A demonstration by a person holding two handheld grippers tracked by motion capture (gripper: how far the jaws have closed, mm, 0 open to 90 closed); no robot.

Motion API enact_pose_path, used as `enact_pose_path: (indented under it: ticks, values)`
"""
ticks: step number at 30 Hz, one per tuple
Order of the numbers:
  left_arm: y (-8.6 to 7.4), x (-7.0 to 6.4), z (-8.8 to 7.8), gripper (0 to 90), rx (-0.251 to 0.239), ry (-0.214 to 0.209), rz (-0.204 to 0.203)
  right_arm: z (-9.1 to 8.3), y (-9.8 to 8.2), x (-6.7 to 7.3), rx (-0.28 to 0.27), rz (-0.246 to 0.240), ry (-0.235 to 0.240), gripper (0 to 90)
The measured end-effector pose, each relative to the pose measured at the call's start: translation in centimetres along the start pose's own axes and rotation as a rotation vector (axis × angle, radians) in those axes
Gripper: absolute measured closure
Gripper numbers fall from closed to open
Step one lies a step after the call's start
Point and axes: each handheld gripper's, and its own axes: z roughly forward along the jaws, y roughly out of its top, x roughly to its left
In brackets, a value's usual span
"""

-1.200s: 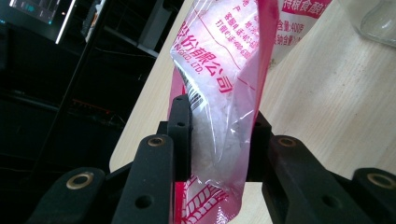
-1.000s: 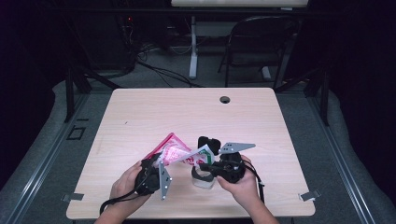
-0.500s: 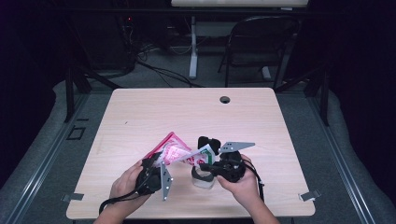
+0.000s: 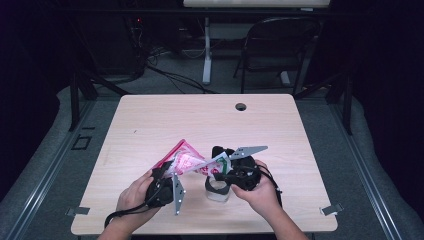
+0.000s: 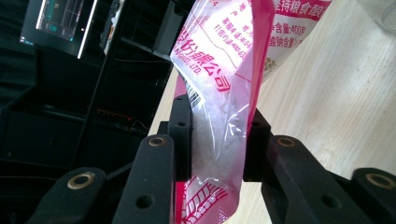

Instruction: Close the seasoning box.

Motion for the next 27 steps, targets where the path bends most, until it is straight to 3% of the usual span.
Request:
enact_pose_path:
  ticks: [9, 27]
  values:
    - [0.4, -0.4, -0.3, 72.1, 0.014, 0.034, 0.081, 0.5, -0.9, -0.1, -0.011, 0.019, 0.002, 90.0]
    - [0.9, -1.0, -0.7, 72.3, 0.023, 0.059, 0.149, 1.0, -2.6, -0.2, -0.058, 0.032, -0.009, 90.0]
